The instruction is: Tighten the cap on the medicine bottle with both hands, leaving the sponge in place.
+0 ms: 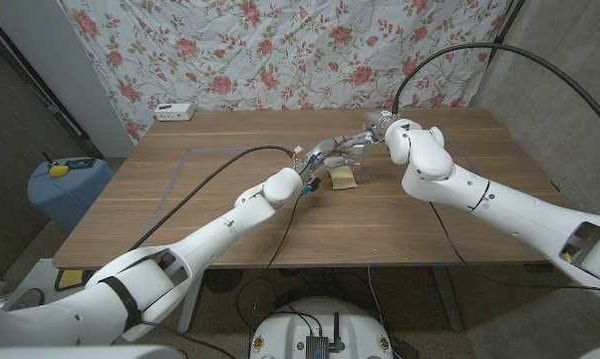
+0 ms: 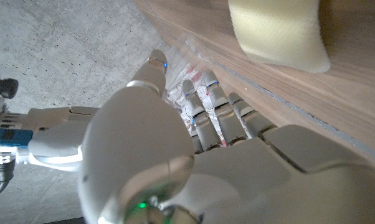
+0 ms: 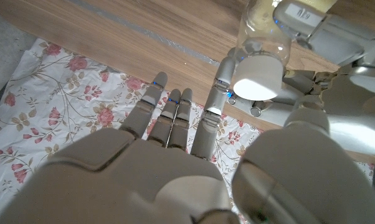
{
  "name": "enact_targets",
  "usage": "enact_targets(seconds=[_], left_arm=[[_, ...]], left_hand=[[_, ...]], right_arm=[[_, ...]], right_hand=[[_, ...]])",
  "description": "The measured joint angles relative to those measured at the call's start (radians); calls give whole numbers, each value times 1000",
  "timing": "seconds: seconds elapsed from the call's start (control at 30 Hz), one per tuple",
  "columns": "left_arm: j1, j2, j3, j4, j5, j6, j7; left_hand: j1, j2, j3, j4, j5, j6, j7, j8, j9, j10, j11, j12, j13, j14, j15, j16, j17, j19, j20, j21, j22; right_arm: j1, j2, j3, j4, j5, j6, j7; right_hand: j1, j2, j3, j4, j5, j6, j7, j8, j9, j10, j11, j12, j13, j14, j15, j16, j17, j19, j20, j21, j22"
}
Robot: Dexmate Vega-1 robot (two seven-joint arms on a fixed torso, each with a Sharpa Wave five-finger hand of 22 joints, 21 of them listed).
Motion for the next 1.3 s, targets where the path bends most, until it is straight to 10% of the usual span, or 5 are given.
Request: enact_targets(seconds=[0.53,1.3], left_arm=[[-1,-1,0,5,-2,-8,-7],[4,1,2,-6,0,-3,-5]], left_hand=[[-1,-1,0,0,2,0,0,0,0,0,0,0,0,-2,2,0,0,0,0,0,0],[0,-1,5,-3,1,2,3,0,0,0,0,0,-1,-4,4,0,0,0,0,0,0]], right_arm=[[-20,-12,45,-31,17,29,32],[-8,-67,115,-75,198,86,113]], right_hand=[[-8,26,-44,-1,40,-289,54,-111,31,-136,38,-25,7,-86,68,-36,0,-77,34,-11,0],[220,100,54,-118,11,-479,76,-136,41,-289,70,-25,12,-200,125,-44,-2,-146,67,-11,-2]])
